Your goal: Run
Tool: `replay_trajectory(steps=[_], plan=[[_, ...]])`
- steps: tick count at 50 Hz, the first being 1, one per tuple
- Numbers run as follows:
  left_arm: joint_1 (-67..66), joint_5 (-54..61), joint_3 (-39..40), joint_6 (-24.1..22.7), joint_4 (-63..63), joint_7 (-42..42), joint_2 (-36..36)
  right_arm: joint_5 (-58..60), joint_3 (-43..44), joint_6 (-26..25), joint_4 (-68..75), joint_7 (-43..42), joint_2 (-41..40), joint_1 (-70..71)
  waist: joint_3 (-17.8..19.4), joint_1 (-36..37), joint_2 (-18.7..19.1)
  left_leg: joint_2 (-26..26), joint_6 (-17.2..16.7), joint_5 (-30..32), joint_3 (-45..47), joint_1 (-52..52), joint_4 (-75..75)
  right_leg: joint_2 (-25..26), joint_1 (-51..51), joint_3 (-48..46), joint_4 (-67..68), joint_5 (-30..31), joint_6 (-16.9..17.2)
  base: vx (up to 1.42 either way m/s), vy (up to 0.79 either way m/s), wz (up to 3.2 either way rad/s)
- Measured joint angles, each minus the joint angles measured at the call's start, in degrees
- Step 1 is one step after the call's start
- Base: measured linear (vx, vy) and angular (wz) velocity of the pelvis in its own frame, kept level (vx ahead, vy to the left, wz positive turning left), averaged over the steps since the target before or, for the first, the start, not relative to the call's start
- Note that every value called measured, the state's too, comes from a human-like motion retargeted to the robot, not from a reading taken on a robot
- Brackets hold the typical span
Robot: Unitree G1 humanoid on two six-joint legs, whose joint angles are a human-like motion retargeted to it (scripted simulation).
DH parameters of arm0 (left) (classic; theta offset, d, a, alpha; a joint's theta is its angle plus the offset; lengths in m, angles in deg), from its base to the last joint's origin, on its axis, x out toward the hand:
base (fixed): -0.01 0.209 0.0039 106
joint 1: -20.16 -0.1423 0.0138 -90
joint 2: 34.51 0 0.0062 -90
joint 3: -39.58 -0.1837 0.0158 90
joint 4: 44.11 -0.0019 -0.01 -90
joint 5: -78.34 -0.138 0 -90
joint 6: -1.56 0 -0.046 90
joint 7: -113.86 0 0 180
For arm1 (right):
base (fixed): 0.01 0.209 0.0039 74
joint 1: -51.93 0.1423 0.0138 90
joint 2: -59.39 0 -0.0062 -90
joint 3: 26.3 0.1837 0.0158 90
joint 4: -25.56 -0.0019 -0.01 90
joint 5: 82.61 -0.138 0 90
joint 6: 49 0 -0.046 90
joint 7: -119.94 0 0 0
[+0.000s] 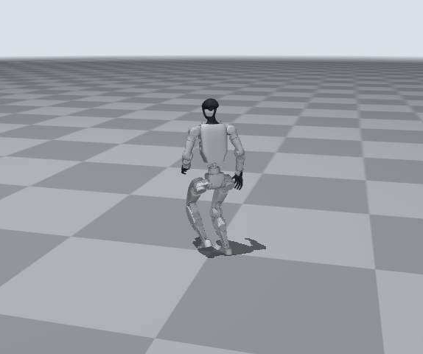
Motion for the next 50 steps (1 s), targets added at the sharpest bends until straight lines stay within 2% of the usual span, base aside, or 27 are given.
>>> replay_trajectory(steps=[3, 5, 7, 9, 10, 13, 15, 17, 18, 20, 22, 24, 25, 27, 30, 32, 34, 36, 37, 38, 40, 43, 45, 47, 48, 50], plan=[[-3.4, -1.0, 0.8, 1.4, -1.0, -1.9, -1.8, 5.7, -2.2, -0.6, 1.7, -4.3, 1.5, 5.4, 1.1, 2.1, 1.7, 2.6, 1.5, 2.9, -0.3, -9.4, 14.0, 2.8, -1.5, 0.2, 2.5, -4.8, -2.4, 0.02, -0.03, -0.08], [-5.9, -1.9, 1.0, 2.7, -6.8, -3.0, -3.3, 8.6, -4.1, -0.6, 2.9, -7.0, 2.1, 10.8, 1.6, 3.9, 3.0, 3.7, 2.1, 4.0, -0.8, -14.9, 18.9, 4.9, -2.3, 0.2, 2.5, -5.3, -3.0, 0.08, -0.02, -0.40], [-9.2, -2.1, 0.4, 4.6, -14.9, -2.0, -4.3, 9.2, -5.8, -0.2, 1.4, -8.6, 2.4, 15.9, 1.8, 5.2, 3.3, 3.5, 2.6, 4.5, -0.5, -17.3, 18.3, 5.0, -1.6, 0.9, 2.1, -5.2, -2.8, 0.16, -0.01, -0.37], [-13.1, -2.3, -0.6, 6.0, -21.4, 1.4, -3.8, 8.3, -7.4, 0.5, -4.5, -8.3, 2.9, 19.6, 1.8, 6.1, 2.2, 2.3, 2.5, 5.0, 0.7, -16.4, 13.1, 3.0, 0.4, 1.7, 0.7, -3.8, -2.0, 0.22, 0.01, -0.32], [-15.3, -2.5, -1.1, 6.4, -23.8, 3.5, -3.1, 7.5, -8.1, 0.9, -8.6, -7.6, 3.4, 20.8, 1.4, 6.7, 1.5, 1.7, 2.1, 5.3, 1.3, -15.2, 9.2, 1.4, 1.7, 1.8, -0.6, -2.4, -1.5, 0.25, 0.02, -0.49], [-22.0, -3.7, -1.7, 6.7, -26.1, 9.5, -0.9, 4.1, -10.2, 2.2, -23.2, -3.0, 4.3, 21.0, -0.9, 7.7, -0.7, -0.9, 0.0, 7.6, 2.6, -8.5, -6.1, -1.6, 2.5, 2.4, -0.9, 11.5, 3.8, 0.25, 0.04, -0.58], [-25.7, -3.9, -1.3, 6.9, -25.7, 11.1, -0.3, 1.8, -11.7, 3.4, -31.4, 0.5, 4.4, 20.3, -2.4, 6.8, -2.1, -3.6, -1.3, 9.2, 3.6, -3.3, -15.5, -4.7, -0.1, 2.2, 5.6, 20.6, 7.0, 0.20, 0.07, -0.47], [-27.1, -4.0, -0.2, 7.5, -24.7, 9.3, 0.0, 0.2, -12.8, 4.3, -37.8, 3.2, 4.8, 19.7, -2.9, 4.8, -3.6, -6.9, -0.3, 7.3, 4.1, 2.3, -20.7, -8.6, -4.2, 1.9, 18.1, 25.3, 7.5, 0.18, 0.08, -0.47], [-26.8, -4.1, 0.3, 7.7, -24.4, 7.8, 0.3, -0.1, -13.1, 4.4, -40.0, 3.9, 4.9, 19.5, -2.9, 3.9, -4.0, -8.3, 0.8, 4.1, 3.9, 4.9, -22.0, -10.2, -6.6, 1.7, 25.5, 25.9, 7.0, 0.18, 0.09, -0.57], [-24.3, -3.6, 1.2, 8.1, -24.0, 3.6, 1.0, 1.0, -13.0, 4.2, -41.4, 3.6, 4.9, 18.1, -2.9, 1.9, -4.4, -9.9, 4.4, -6.3, 3.5, 8.3, -22.0, -12.6, -12.5, 1.9, 40.8, 23.9, 5.0, 0.17, 0.10, -0.55], [-17.6, -1.0, 2.0, 8.5, -22.6, -2.2, 1.6, 3.9, -11.4, 2.6, -36.8, 1.4, 4.6, 15.7, -1.4, 0.1, -4.2, -10.7, 7.7, -15.3, 3.1, 10.1, -21.9, -12.1, -19.6, 3.0, 50.0, 22.5, 3.6, 0.15, 0.07, -0.11], [-10.4, 2.7, 2.3, 7.8, -18.3, -6.2, 1.2, 5.9, -9.4, 0.5, -25.9, -0.9, 3.4, 11.7, -0.8, -2.4, -4.0, -12.9, 9.1, -17.8, 2.0, 10.5, -22.9, -12.0, -25.3, 3.5, 50.6, 20.9, 2.9, 0.17, 0.02, 0.74], [-7.3, 4.8, 2.5, 7.2, -14.9, -7.4, 0.8, 6.3, -8.5, -0.5, -19.4, -1.5, 2.8, 9.5, -0.6, -3.9, -3.5, -13.9, 9.2, -17.5, 0.8, 11.0, -24.2, -11.9, -27.1, 3.1, 48.0, 20.3, 2.6, 0.21, -0.01, 1.02], [-3.5, 8.2, 1.9, 4.7, -4.9, -7.3, 0.3, 5.1, -6.4, -1.5, -8.1, -1.1, 2.5, 4.8, 0.1, -5.7, -0.4, -12.3, 6.1, -12.9, -1.7, 14.7, -25.3, -9.3, -25.1, 0.5, 35.4, 20.6, 3.3, 0.22, -0.05, 1.06], [-1.2, 11.1, -0.2, -0.2, 10.7, -4.4, -0.6, 2.2, -2.9, -2.2, 1.9, 1.4, 1.8, -3.4, -1.1, -6.9, 2.9, -9.4, -1.2, 2.5, -2.9, 12.6, -18.5, -4.7, -18.5, -0.8, 15.3, 21.3, 5.6, 0.13, -0.08, 1.09], [-1.2, 12.4, -1.3, -1.3, 18.1, -1.8, -1.0, 1.5, -1.9, -3.0, 5.2, 2.4, 1.6, -6.4, -2.3, -4.9, 4.5, -6.0, -2.8, 9.2, -1.4, 8.0, -5.9, -2.1, -13.1, -1.2, 7.9, 17.9, 4.0, 0.05, -0.06, 0.58], [-1.6, 13.1, -1.3, -1.1, 21.4, -1.0, -1.2, 3.0, -1.9, -3.8, 7.8, 2.2, 2.3, -4.8, -2.6, -2.5, 4.8, -2.0, -0.8, 9.6, 0.7, 2.6, 8.1, -0.6, -8.6, -1.4, 5.0, 9.3, 0.3, 0.04, -0.06, 0.26], [-3.4, 12.4, -0.6, 0.4, 18.4, -2.1, -2.3, 5.2, -2.9, -4.3, 10.3, -0.2, 2.8, 1.8, -1.5, -0.5, 4.4, 1.8, 3.1, 6.3, 2.0, -3.3, 18.9, 0.8, -5.8, -1.2, 4.4, 0.2, -3.3, 0.04, -0.06, -0.09], [-4.7, 11.5, -0.3, 1.5, 14.3, -2.6, -3.1, 5.6, -3.6, -4.2, 10.7, -2.0, 2.5, 6.2, -0.7, 0.4, 4.0, 3.3, 4.8, 4.9, 2.6, -6.0, 21.5, 1.4, -4.5, -0.8, 3.7, -2.3, -4.2, 0.06, -0.05, -0.45], [-6.0, 10.4, -0.1, 2.9, 7.9, -2.6, -4.1, 4.9, -4.6, -3.8, 9.9, -4.0, 1.7, 11.1, 0.1, 1.4, 3.6, 4.7, 5.9, 4.3, 3.4, -8.0, 21.1, 1.8, -3.0, -0.1, 2.2, -1.9, -3.9, 0.09, -0.02, -0.72], [-10.1, 8.8, 0.1, 5.1, -5.0, -1.4, -4.7, 2.4, -6.6, -2.1, 2.2, -5.9, 0.3, 17.8, 0.4, 4.0, 2.6, 6.2, 6.2, 4.0, 5.2, -9.5, 15.0, 1.7, 0.6, 1.1, -1.2, 2.4, -1.9, 0.14, 0.03, -1.09], [-17.6, 7.2, 1.3, 7.0, -17.7, 2.8, -4.1, -1.6, -10.3, 1.1, -19.1, -2.5, 0.1, 21.0, -1.3, 6.5, 0.7, 4.1, 3.2, 5.7, 7.2, -5.2, -3.1, -0.5, 3.2, 2.6, -1.7, 17.1, 5.0, 0.18, 0.10, -1.15], [-22.0, 7.2, 2.7, 7.9, -22.2, 4.3, -4.3, -4.7, -12.8, 3.4, -33.1, 1.9, 0.7, 22.1, -2.1, 6.1, -0.9, 0.8, 0.8, 7.9, 8.4, 0.0, -15.4, -4.1, 1.9, 2.2, 4.5, 26.0, 8.8, 0.16, 0.11, -0.78], [-24.7, 6.8, 4.1, 8.5, -23.9, 3.5, -4.0, -7.4, -14.1, 4.4, -43.9, 5.3, 1.5, 23.1, -2.4, 4.3, -2.9, -3.5, 0.8, 7.5, 8.8, 6.1, -22.8, -8.8, -1.0, 1.5, 16.7, 31.7, 9.8, 0.17, 0.11, -0.62], [-25.2, 6.3, 4.6, 8.9, -24.4, 2.8, -3.5, -8.0, -14.1, 4.7, -47.9, 6.1, 1.9, 23.4, -2.5, 3.5, -3.7, -5.1, 1.7, 4.8, 8.5, 9.1, -24.5, -10.8, -2.9, 1.2, 24.1, 32.2, 9.5, 0.18, 0.12, -0.73], [-25.2, 5.8, 5.1, 9.0, -24.7, 0.6, -2.7, -6.7, -13.6, 5.2, -51.5, 5.7, 2.0, 22.3, -2.5, 1.6, -4.3, -6.9, 5.4, -6.3, 7.9, 12.4, -22.5, -13.8, -7.7, 0.9, 40.5, 29.5, 7.8, 0.17, 0.13, -0.77]])
